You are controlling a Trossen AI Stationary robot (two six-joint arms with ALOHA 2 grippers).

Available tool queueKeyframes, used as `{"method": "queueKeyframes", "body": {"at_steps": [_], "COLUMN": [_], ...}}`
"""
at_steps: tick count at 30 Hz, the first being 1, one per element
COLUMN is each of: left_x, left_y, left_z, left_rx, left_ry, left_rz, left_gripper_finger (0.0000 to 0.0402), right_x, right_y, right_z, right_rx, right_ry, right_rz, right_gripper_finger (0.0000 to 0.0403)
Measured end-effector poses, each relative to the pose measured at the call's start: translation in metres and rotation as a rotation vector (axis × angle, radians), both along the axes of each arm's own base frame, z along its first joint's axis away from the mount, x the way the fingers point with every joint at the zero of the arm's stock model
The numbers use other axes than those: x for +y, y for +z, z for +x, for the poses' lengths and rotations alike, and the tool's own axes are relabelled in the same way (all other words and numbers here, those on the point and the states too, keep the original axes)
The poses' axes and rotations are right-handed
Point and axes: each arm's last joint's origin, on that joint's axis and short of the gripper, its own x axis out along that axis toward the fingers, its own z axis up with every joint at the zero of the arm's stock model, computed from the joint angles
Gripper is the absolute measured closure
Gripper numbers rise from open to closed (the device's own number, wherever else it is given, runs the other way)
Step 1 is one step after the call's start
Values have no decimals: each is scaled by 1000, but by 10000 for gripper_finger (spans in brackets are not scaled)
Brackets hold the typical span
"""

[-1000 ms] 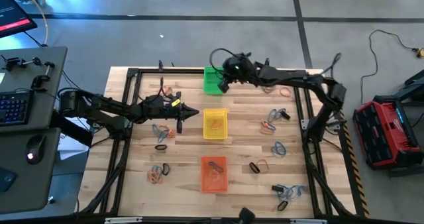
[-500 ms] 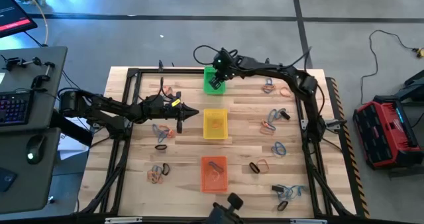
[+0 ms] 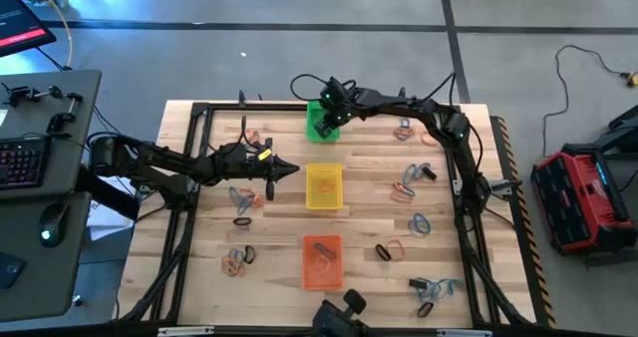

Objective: Sort rubber bands into baskets
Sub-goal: Put the black rubber band into the green bin, then put the blue rubber band into the orange bin

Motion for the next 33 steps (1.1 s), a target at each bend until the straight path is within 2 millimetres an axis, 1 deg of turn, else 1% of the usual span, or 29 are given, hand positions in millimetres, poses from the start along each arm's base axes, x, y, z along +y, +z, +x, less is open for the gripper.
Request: {"method": "queueKeyframes", "body": {"at_steps": [14,17,22,25,28,30,33], "left_x": [0,0,0,0,0,0,0], "left_y": [0,-1,-2,-2,-2,-3,-3], "left_z": [0,0,0,0,0,0,0], "left_rx": [5,6,16,23,25,26,26], "left_ry": [0,0,0,0,-1,-1,-1], "left_rz": [-1,-1,-4,-5,-5,-5,-5], "left_gripper_finger": [399,399,399,399,399,399,399], "right_x": [0,1,2,1,2,5,13], "right_y": [-2,-2,-2,7,25,37,58], "right_z": [-2,-2,-2,-1,2,6,16], "right_rx": [20,34,44,67,77,91,88], "right_ry": [18,35,44,58,66,89,145], "right_rz": [-2,-5,-4,1,2,-21,-94], "right_gripper_finger": [401,384,325,290,276,278,304]}}
